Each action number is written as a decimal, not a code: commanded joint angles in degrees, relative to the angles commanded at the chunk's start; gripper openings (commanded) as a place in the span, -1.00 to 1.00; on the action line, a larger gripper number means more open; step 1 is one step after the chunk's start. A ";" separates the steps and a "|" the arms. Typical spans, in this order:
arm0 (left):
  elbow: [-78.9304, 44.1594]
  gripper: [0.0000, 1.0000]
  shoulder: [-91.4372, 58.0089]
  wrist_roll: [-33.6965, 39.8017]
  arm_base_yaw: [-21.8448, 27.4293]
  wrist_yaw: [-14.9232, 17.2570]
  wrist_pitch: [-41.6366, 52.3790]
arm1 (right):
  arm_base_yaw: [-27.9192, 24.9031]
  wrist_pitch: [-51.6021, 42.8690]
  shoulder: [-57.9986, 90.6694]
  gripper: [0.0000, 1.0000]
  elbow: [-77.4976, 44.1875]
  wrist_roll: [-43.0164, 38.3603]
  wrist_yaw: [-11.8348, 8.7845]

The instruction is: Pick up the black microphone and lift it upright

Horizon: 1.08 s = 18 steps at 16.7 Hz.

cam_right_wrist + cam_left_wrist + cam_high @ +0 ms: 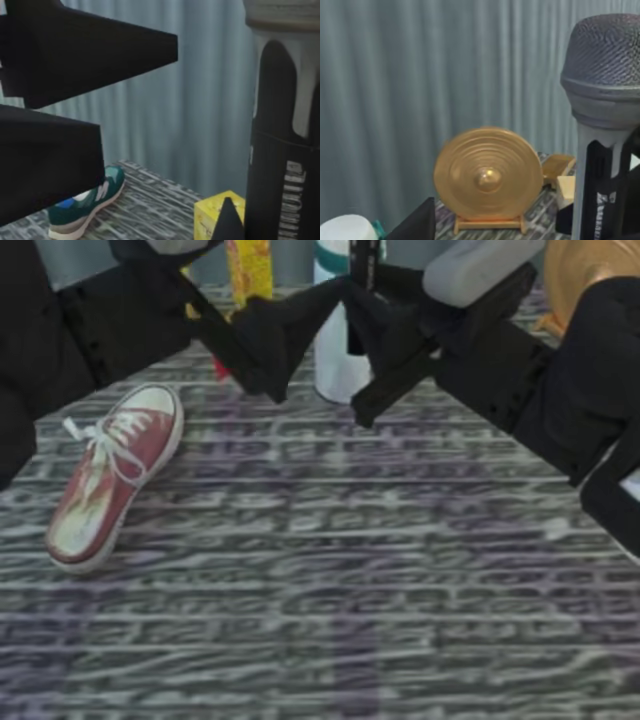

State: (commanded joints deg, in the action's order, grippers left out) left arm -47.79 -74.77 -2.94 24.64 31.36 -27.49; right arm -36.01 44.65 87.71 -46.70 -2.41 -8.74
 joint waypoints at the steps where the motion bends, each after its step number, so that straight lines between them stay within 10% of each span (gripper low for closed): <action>1: -2.11 1.00 -2.88 -0.03 1.22 -1.20 -0.59 | 0.00 0.00 0.00 -1.00 0.00 0.00 0.00; 10: -10.83 1.00 -13.87 -0.09 6.75 -6.55 -2.80 | 0.00 0.00 0.00 -1.00 0.00 0.00 0.00; 18: -10.83 -0.21 -13.87 -0.09 6.75 -6.55 -2.80 | 0.00 0.00 0.00 -1.00 0.00 0.00 0.00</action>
State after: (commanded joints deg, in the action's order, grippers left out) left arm -58.62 -88.64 -3.03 31.39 24.81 -30.29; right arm -36.01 44.65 87.71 -46.70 -2.41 -8.74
